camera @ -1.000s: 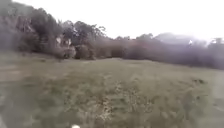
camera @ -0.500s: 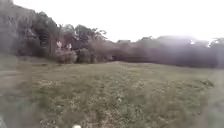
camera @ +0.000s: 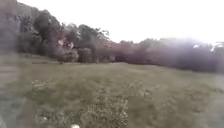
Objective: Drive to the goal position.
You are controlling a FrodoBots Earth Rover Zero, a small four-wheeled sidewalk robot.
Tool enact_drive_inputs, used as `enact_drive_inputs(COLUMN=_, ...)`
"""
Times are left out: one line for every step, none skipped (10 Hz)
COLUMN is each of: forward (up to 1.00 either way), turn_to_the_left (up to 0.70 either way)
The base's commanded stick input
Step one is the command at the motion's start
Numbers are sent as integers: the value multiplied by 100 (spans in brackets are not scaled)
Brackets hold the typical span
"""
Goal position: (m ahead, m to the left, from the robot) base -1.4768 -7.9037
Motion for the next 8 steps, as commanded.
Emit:
enact_drive_inputs(forward=70, turn_to_the_left=-12)
enact_drive_inputs(forward=70, turn_to_the_left=-12)
enact_drive_inputs(forward=70, turn_to_the_left=-12)
enact_drive_inputs(forward=70, turn_to_the_left=-12)
enact_drive_inputs(forward=70, turn_to_the_left=-12)
enact_drive_inputs(forward=70, turn_to_the_left=-12)
enact_drive_inputs(forward=70, turn_to_the_left=-12)
enact_drive_inputs(forward=70, turn_to_the_left=-12)
